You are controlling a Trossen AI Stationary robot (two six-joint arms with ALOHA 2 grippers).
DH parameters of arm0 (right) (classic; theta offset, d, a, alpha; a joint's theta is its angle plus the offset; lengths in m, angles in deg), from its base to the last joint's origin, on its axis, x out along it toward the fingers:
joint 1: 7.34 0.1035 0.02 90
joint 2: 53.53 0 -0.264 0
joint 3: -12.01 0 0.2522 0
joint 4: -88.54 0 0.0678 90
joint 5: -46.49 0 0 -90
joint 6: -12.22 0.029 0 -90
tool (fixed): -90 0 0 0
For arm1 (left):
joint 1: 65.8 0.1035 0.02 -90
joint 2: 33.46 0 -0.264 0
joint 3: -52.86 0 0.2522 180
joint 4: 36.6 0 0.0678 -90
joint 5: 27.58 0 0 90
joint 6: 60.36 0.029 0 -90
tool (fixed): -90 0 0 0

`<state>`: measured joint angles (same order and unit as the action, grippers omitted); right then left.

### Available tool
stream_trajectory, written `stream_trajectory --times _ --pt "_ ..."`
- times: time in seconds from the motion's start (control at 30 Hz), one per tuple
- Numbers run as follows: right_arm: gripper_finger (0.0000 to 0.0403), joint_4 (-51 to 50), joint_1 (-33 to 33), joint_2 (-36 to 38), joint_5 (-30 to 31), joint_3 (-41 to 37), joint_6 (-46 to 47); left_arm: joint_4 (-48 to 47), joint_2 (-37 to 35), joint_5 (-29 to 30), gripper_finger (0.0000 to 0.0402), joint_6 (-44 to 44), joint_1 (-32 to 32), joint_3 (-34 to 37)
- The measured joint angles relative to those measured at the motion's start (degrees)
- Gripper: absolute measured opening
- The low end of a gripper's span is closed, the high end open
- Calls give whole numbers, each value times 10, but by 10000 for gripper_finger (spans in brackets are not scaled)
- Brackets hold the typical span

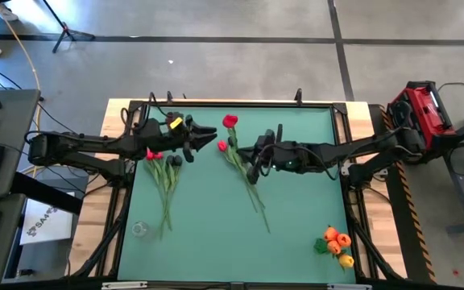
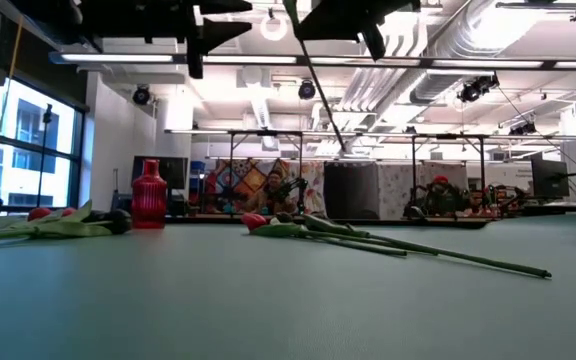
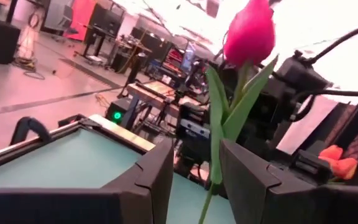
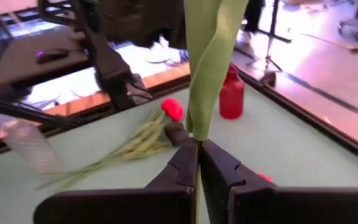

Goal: Sort flowers into vase by color
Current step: Put the red flower into the transparent vase

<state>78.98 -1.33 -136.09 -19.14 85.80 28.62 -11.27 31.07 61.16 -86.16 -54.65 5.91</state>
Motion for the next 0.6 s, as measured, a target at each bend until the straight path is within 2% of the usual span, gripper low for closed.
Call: stream_trajectory --times 0.2,0.47,0.6 --pt "0 2 -11 0 -29 0 -10 23 8 1 119 15 0 -12" --pt "0 3 -23 0 -70 0 -19 22 57 -2 119 56 0 -75" --pt "0 2 -23 0 -70 0 -21 24 77 -37 119 55 0 -97"
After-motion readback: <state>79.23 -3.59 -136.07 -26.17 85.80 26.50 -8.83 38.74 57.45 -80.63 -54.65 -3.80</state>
